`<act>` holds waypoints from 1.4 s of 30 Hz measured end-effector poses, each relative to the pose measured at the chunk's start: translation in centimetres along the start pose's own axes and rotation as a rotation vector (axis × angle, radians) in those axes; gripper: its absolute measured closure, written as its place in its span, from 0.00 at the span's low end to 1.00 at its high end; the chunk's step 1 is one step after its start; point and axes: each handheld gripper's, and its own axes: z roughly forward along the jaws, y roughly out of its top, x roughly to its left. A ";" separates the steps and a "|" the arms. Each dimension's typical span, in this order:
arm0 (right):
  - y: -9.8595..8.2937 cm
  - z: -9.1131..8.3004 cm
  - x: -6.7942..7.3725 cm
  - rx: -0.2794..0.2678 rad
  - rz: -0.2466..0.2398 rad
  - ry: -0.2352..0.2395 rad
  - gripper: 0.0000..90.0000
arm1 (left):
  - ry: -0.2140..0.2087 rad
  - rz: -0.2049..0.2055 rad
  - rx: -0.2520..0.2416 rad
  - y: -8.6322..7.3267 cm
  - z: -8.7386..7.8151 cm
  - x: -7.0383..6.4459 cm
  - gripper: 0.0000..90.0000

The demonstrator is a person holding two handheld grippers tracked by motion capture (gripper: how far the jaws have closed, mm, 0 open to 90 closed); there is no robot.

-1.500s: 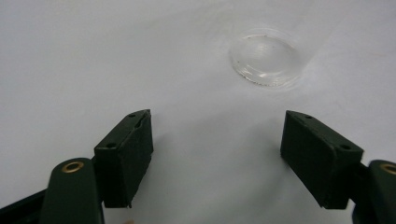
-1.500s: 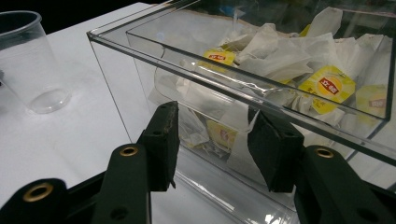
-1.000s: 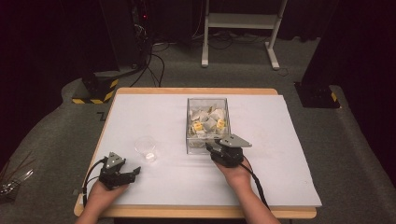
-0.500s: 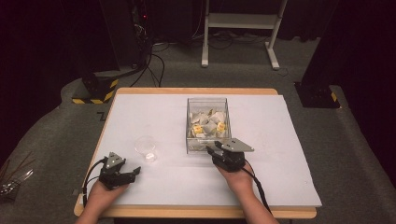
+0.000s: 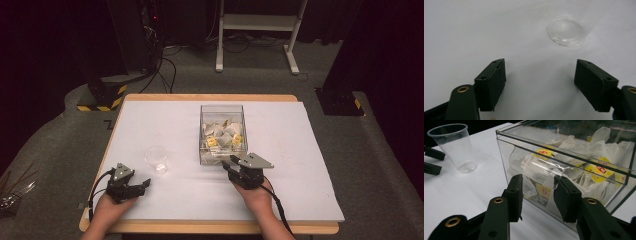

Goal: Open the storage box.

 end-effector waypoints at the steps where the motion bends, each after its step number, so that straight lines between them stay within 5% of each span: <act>1: 0.0 -0.1 0.1 0.002 -0.001 0.000 0.66 | 0.000 0.000 0.000 0.0 0.0 0.0 0.28; 42: -1.8 -3.8 2.8 0.008 -0.028 0.037 0.68 | 0.000 0.000 0.000 0.0 0.0 0.0 0.28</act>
